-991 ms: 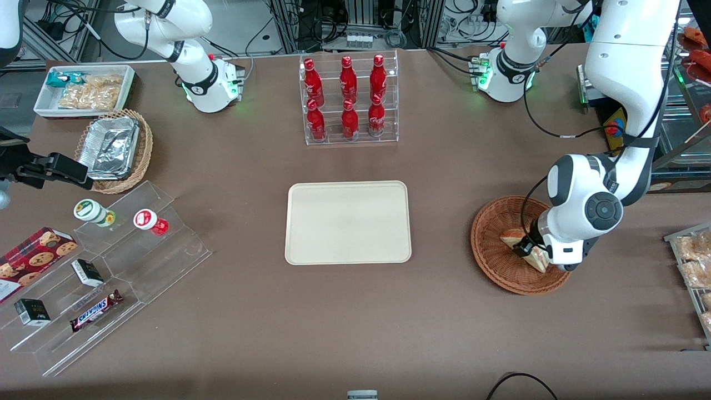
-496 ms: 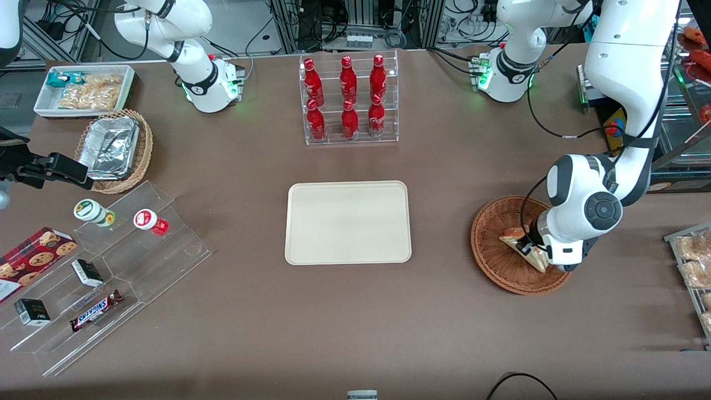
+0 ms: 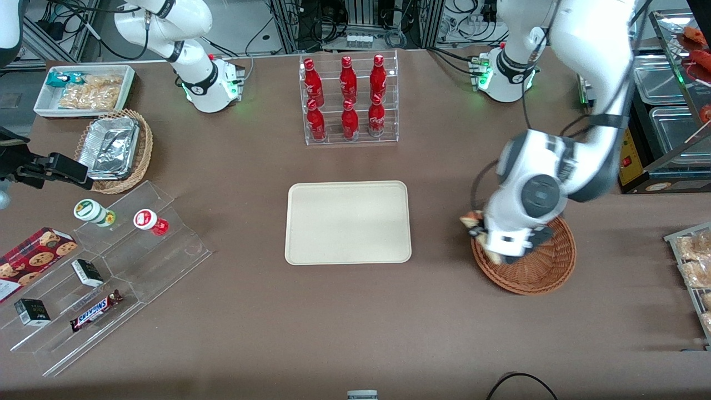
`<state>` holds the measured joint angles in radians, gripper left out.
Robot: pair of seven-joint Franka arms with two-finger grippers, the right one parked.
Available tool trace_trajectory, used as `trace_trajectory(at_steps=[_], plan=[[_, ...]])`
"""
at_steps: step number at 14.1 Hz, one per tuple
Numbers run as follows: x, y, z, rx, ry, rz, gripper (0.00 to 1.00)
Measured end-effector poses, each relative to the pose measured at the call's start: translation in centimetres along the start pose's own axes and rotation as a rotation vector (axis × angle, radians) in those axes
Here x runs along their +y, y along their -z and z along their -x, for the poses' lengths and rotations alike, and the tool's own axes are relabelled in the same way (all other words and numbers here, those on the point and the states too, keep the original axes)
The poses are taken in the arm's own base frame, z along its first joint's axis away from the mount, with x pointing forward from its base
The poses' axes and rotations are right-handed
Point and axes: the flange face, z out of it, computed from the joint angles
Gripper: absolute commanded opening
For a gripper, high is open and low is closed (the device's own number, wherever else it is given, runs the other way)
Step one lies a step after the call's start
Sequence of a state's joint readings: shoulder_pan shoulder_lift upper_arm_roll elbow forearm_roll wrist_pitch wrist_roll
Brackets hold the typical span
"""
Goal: Place sandwich from basket to tray
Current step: 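Lift the sandwich and carry it over the cream tray, then lower the sandwich onto the tray and open the left gripper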
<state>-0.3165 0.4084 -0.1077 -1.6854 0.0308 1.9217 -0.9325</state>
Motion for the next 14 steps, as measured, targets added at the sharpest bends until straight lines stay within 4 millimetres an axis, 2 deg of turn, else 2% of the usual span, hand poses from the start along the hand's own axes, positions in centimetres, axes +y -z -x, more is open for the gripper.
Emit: trace_trajectory(at_steps=[2,4,7,10,12,14], plan=[[5.4,0.1,4.8,0.022,-0.102,0.008,0.31],[10.4,-0.9,8.7,0.034,-0.186,0.017,0.31],[16.9,-4.2,12.9,0.039,-0.279,0.027,0.32],[20.9,-9.1,16.1,0.029,-0.353,0.013,0.32],[22.5,-11.8,17.7,0.034,-0.390,0.024,0.32],[23.2,-13.2,18.9,0.035,-0.414,0.023,0.35]])
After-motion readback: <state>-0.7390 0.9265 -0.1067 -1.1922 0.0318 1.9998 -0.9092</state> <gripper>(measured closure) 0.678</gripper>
